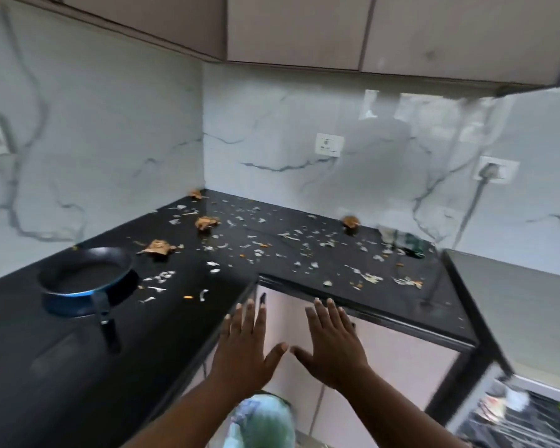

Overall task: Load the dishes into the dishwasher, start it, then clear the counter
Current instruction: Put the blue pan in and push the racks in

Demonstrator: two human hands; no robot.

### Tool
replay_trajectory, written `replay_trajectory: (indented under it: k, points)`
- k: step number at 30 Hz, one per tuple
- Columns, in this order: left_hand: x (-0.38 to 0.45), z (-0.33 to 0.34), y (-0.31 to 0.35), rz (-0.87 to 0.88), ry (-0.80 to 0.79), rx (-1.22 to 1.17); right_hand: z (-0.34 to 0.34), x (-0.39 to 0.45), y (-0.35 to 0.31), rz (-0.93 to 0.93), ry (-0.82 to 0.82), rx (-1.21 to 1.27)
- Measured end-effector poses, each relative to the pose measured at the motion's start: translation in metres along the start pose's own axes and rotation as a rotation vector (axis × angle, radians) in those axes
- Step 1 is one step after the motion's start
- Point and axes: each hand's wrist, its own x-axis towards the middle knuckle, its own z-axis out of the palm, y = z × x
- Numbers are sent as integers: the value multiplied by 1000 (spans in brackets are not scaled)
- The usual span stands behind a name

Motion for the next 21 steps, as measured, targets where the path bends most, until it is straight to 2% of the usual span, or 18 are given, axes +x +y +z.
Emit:
replay_trajectory:
  k: [2,8,10,17,21]
  points:
    - [2,-8,-37,-42,-8,24,1,29,-37,-67,-2,27]
    - [-1,-22,-128,-326,43,43,8,102,-132,-326,-36,65]
    - [-3,-22,-149,-424,52,62,14,122,-157,-419,2,89]
    - [4,-25,-205,-727,64,121,21,189,-217,-806,72,133]
    - [9,-32,-216,-891,100,151,23,224,-246,-964,26,229]
